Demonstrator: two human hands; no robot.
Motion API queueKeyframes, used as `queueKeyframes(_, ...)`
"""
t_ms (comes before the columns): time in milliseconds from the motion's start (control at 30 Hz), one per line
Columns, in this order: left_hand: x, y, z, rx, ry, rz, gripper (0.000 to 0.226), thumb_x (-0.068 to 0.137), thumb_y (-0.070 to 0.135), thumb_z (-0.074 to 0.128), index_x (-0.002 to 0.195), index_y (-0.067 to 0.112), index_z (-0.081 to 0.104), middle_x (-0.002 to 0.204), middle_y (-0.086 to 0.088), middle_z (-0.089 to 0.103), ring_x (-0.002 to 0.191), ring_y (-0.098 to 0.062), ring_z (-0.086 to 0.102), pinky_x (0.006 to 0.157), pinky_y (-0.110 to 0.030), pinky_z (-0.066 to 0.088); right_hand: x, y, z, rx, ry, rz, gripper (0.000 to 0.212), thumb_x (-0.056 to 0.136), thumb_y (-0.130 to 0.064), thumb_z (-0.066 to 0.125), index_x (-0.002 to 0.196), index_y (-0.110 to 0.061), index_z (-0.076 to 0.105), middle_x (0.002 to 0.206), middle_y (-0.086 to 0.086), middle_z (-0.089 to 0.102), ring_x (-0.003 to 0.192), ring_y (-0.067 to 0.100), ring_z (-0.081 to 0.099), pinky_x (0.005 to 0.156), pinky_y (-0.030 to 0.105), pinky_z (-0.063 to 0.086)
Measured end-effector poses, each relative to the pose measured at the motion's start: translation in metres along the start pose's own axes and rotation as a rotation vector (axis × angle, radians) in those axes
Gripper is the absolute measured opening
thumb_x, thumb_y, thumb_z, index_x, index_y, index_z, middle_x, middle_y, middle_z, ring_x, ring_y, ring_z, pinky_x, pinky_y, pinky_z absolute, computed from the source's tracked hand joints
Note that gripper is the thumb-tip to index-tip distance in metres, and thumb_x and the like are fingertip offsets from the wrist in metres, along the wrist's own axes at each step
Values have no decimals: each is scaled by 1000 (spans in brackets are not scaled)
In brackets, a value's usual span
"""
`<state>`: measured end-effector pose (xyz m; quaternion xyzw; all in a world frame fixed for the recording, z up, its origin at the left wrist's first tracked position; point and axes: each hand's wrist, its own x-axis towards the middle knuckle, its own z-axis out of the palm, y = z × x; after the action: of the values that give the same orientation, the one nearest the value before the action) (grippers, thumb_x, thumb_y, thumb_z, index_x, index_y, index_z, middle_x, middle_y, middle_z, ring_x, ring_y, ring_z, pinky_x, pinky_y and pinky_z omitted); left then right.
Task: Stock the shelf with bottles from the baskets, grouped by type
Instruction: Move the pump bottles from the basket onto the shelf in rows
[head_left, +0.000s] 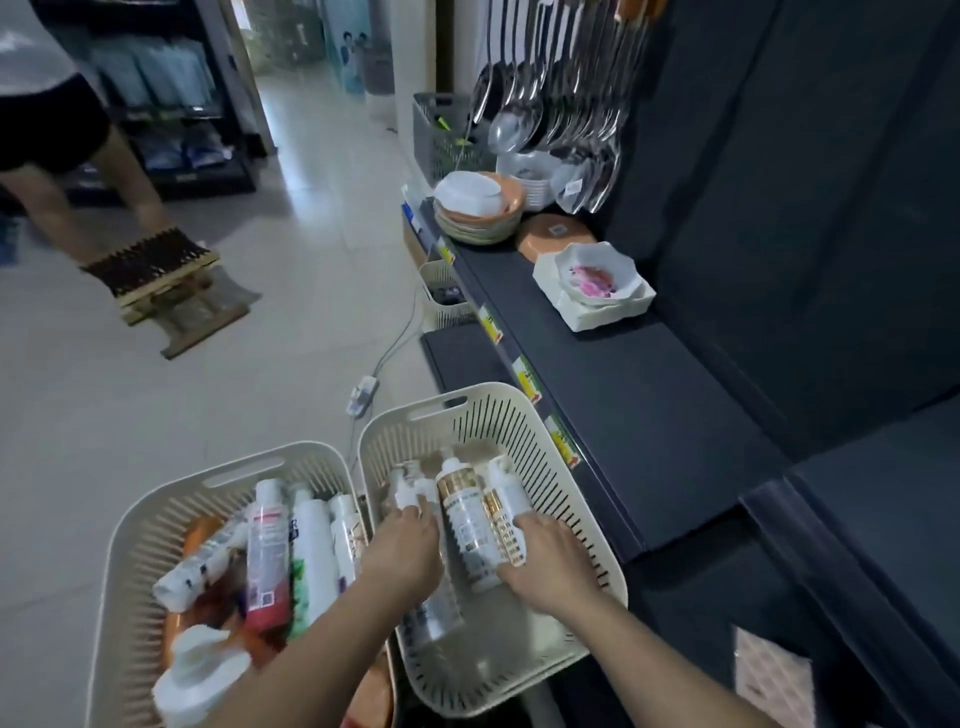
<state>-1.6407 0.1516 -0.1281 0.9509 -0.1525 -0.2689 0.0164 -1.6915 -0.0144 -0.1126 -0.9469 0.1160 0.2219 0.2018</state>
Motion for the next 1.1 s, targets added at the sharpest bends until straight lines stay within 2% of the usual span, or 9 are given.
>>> queueKeyframes(167,27,1,17,-126,-111,-118,43,93,20,53,132,1,44,134,-16,43,123,-28,43,103,-35,37,42,6,12,-26,-65,-30,52,86,-41,65,131,-17,52,123,4,57,110,22,54,91,35,49)
queueKeyframes(300,51,7,30,-454,-139,-337,89,89,25,64,147,-10,5,151,-26,23,137,-37,33,113,-39,33,75,7,24,-30,-111,-34,54,84,-44,67,129,-16,54,120,4,60,107,24,57,88,36,51)
queueKeyframes(367,66,8,38,-628,-106,-477,104,85,29,69,146,-12,-5,150,-26,27,134,-38,37,111,-40,35,91,8,30,-23,-134,-40,53,84,-43,67,127,-16,55,119,5,61,107,25,58,88,36,51)
queueKeyframes(500,84,15,52,-625,-9,-619,99,86,34,66,147,-10,1,148,-22,33,135,-36,34,110,-38,30,120,10,40,24,-184,-33,49,82,-42,66,124,-18,57,120,4,63,108,26,59,89,37,51)
queueKeyframes(600,92,25,72,-707,-59,-683,85,84,36,65,145,-1,18,140,-16,45,127,-34,45,101,-39,38,144,11,46,21,-230,-22,48,83,-42,64,122,-15,57,120,6,63,109,28,59,88,37,50)
queueKeyframes(800,91,37,89,-724,-24,-602,107,76,46,73,150,10,4,140,-17,36,113,-37,54,84,-42,48,195,4,59,131,-269,7,42,91,-27,56,132,-20,48,127,5,61,110,28,60,94,41,49)
queueKeyframes(867,90,25,87,-811,10,-575,101,73,43,74,147,14,12,134,-13,44,106,-34,58,73,-36,48,211,1,65,253,-305,63,40,93,-21,55,132,-18,46,123,6,62,105,27,60,90,41,51)
queueKeyframes(967,87,11,82,-1095,92,-532,82,73,28,74,141,23,28,121,-1,58,100,-20,61,77,-35,53,228,-4,75,349,-344,159,41,89,-23,64,124,-12,47,116,8,62,100,26,61,83,41,54)
queueKeyframes(1100,86,7,67,-1581,105,-649,42,75,7,73,106,26,53,101,-2,69,88,-17,68,76,-35,58,242,-12,86,265,-363,232,35,80,-26,70,105,-9,53,107,11,66,99,30,64,68,32,49)
